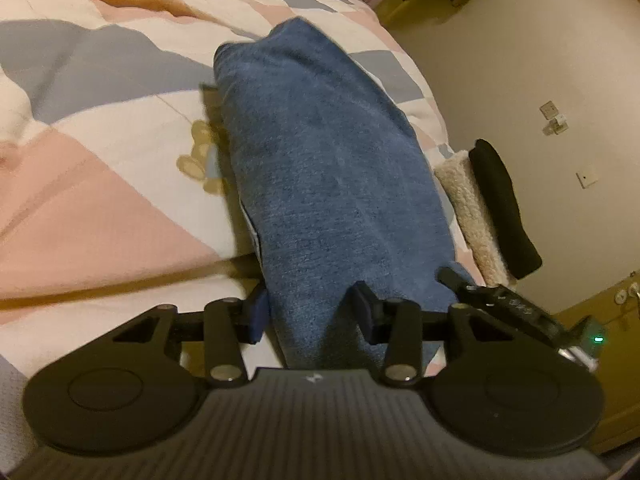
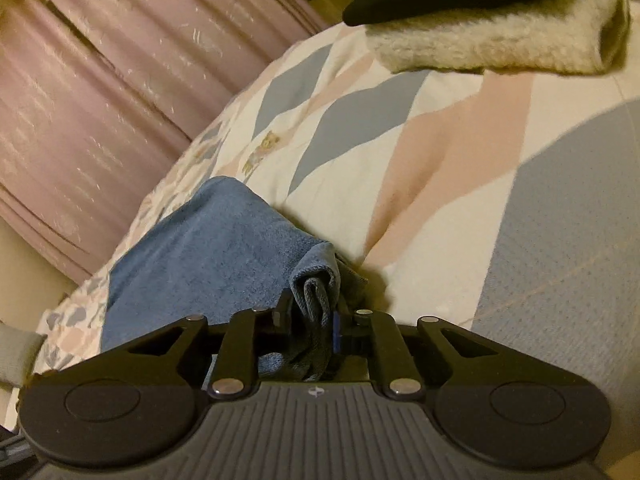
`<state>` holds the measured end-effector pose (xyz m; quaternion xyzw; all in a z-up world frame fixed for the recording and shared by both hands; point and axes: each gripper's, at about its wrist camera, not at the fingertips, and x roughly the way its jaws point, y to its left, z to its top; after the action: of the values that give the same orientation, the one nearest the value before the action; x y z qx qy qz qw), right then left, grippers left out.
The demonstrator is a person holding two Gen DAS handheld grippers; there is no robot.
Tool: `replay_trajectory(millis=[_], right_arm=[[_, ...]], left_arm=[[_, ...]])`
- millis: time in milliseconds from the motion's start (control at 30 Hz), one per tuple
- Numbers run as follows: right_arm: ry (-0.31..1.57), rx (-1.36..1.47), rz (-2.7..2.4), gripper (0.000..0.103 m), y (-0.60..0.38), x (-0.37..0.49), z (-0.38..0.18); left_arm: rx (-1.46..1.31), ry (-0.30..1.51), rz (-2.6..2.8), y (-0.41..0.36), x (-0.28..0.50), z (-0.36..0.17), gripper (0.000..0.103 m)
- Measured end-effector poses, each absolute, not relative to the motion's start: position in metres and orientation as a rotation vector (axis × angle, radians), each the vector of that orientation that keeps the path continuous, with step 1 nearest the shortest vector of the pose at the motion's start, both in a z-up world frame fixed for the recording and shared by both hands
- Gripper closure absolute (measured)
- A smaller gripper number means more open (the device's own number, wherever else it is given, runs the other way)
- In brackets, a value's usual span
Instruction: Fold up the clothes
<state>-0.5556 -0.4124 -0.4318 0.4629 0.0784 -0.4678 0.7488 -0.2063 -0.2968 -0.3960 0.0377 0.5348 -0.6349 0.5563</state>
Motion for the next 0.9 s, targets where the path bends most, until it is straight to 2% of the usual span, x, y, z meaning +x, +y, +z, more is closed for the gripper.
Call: replay_trajectory(millis=[67, 100, 133, 267, 333, 433, 567, 700, 733, 767, 833, 900], right_arm=[[0.164, 0.995, -1.036, 0.065, -0.412, -0.557, -0.419], [0.160, 0.986, -1.042, 0.047, -0.412, -0.557, -0.413], [0.152, 0.977, -1.042, 0.043, -0.411, -0.558, -0.407], [0.161, 1.015, -0.997, 0.046, -0.413, -0.558, -0.408], [0.204, 1.021, -1.008, 0.082, -0.415, -0.554, -0.415], [0.186, 0.985, -1.030, 0.089, -0.409, -0.555, -0.413], [0.121, 0.971, -1.074, 0.090, -0.401, -0.561, -0.404], [0.195, 1.055, -1.107, 0.087, -0.413, -0.556, -0.437], [0.210, 1.029, -1.112, 0.086, -0.411, -0.553, -0.436], [0.224, 1.008, -1.114, 0.084, -0.411, -0.550, -0.434], [0.235, 1.008, -1.098, 0.070, -0.412, -0.551, -0.429], [0.236, 1.010, -1.086, 0.064, -0.414, -0.553, -0.424]], left_arm=[[0.107, 1.251, -1.506, -0.299, -0.207, -0.393, 0.065], [0.110, 1.251, -1.507, -0.299, -0.207, -0.393, 0.064], [0.114, 1.251, -1.509, -0.300, -0.207, -0.393, 0.064], [0.128, 1.241, -1.513, -0.302, -0.207, -0.391, 0.063], [0.152, 1.221, -1.520, -0.302, -0.209, -0.387, 0.065], [0.229, 1.122, -1.550, -0.303, -0.224, -0.375, 0.066], [0.349, 0.987, -1.547, -0.305, -0.245, -0.376, 0.066], [0.349, 0.986, -1.523, -0.305, -0.238, -0.388, 0.049], [0.341, 1.000, -1.515, -0.304, -0.235, -0.388, 0.049], [0.343, 1.006, -1.507, -0.304, -0.233, -0.386, 0.049], [0.368, 0.979, -1.498, -0.305, -0.237, -0.381, 0.049], [0.400, 0.936, -1.491, -0.304, -0.244, -0.376, 0.050]])
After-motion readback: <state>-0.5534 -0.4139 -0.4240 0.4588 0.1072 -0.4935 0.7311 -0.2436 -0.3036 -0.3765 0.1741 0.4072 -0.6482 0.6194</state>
